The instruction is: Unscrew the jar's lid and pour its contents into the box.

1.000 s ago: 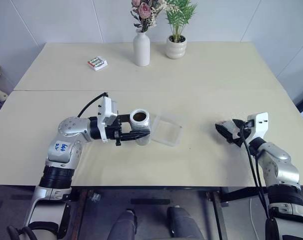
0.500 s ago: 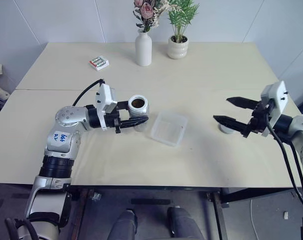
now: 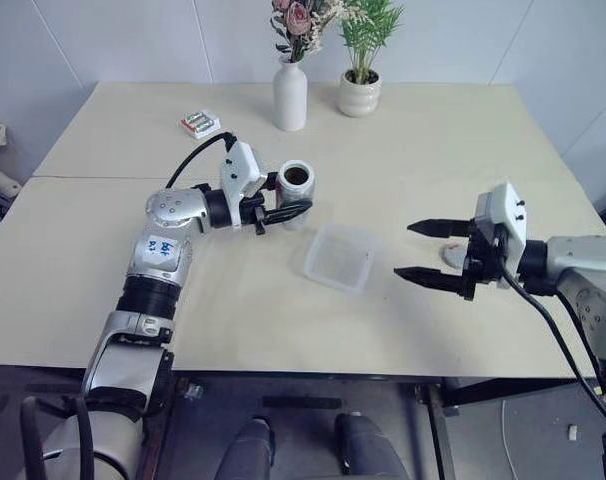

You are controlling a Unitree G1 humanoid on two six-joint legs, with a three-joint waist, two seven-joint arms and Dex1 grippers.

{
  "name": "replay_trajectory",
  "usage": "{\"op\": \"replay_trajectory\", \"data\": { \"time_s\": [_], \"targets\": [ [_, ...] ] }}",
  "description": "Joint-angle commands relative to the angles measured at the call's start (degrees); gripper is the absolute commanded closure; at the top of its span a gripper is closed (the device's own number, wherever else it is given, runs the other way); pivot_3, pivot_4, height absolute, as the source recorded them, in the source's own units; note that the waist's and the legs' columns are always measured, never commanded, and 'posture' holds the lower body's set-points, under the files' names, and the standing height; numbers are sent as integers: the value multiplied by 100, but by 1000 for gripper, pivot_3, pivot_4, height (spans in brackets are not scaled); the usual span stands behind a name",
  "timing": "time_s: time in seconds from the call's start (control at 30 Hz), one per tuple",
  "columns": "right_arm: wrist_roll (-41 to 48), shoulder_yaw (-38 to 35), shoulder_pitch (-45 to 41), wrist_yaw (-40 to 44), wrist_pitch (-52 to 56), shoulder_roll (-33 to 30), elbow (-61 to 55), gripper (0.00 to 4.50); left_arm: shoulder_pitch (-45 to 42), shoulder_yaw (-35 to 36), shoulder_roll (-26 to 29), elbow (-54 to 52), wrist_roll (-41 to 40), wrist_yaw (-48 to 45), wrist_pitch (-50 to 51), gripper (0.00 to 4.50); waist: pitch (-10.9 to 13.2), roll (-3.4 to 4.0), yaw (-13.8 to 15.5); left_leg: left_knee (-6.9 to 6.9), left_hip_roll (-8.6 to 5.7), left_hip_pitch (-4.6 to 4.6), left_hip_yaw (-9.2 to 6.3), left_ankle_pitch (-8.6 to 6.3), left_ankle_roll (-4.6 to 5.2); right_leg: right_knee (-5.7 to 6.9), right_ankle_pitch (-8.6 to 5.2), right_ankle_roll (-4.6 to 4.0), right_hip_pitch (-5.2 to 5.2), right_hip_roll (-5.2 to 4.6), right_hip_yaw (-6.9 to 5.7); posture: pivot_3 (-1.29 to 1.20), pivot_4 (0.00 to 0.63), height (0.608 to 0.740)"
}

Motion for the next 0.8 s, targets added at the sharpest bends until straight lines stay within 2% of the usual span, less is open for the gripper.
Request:
{"op": "replay_trajectory", "data": {
  "time_s": [0.03, 0.2, 0.33, 0.4, 0.5, 0.63, 0.8],
  "targets": [
    [171, -165, 183, -142, 36, 76, -445, 33, -470, -125, -80, 571, 516, 480, -631, 2382, 0, 0, -13, 0, 0, -3, 1, 0, 1, -2, 1, 2, -2, 0, 1, 0, 150, 740],
    [200, -274, 349, -383, 70, 198, -553, 33, -1013, -416, -138, 1412, 1315, 1187, -1774, 2382, 2, -3, 0, 0, -2, -4, 2, -1, 2, -5, 4, 7, -1, 0, 2, 0, 150, 740],
    [294, -451, 582, -605, 121, 308, -650, 33, -1739, -1175, 17, 2095, 3008, 3022, -3147, 2382, 13, -22, 18, 1, -4, -6, 1, -1, 3, -8, 6, 11, -2, -1, 2, 0, 150, 740],
    [389, -522, 700, -763, 172, 414, -773, 33, -2055, -1688, 76, 2272, 3970, 4089, -3499, 2382, 15, -26, 18, 0, -7, -8, 3, -4, 7, -16, 9, 17, -1, -2, 4, 0, 150, 740],
    [488, -603, 886, -1006, 247, 554, -976, 33, -2379, -2451, 90, 2329, 5282, 5610, -3715, 2382, 17, -29, 26, 0, -14, -12, 8, -9, 17, -27, 10, 25, 0, -9, 9, 0, 150, 740],
    [599, -686, 1010, -1249, 327, 663, -1144, 33, -2555, -3163, 153, 2378, 6355, 7085, -4070, 2382, 19, -32, 3, 0, -24, -14, 16, -10, 27, -25, 8, 34, -1, -18, 17, 0, 150, 740],
    [839, -827, 1064, -1740, 493, 924, -1361, 33, -2905, -4278, 117, 3008, 7793, 8939, -3683, 2382, 28, -49, -10, 1, -25, -12, 18, -6, 30, -13, 10, 38, -2, -16, 19, 0, 150, 740]
  ]
}}
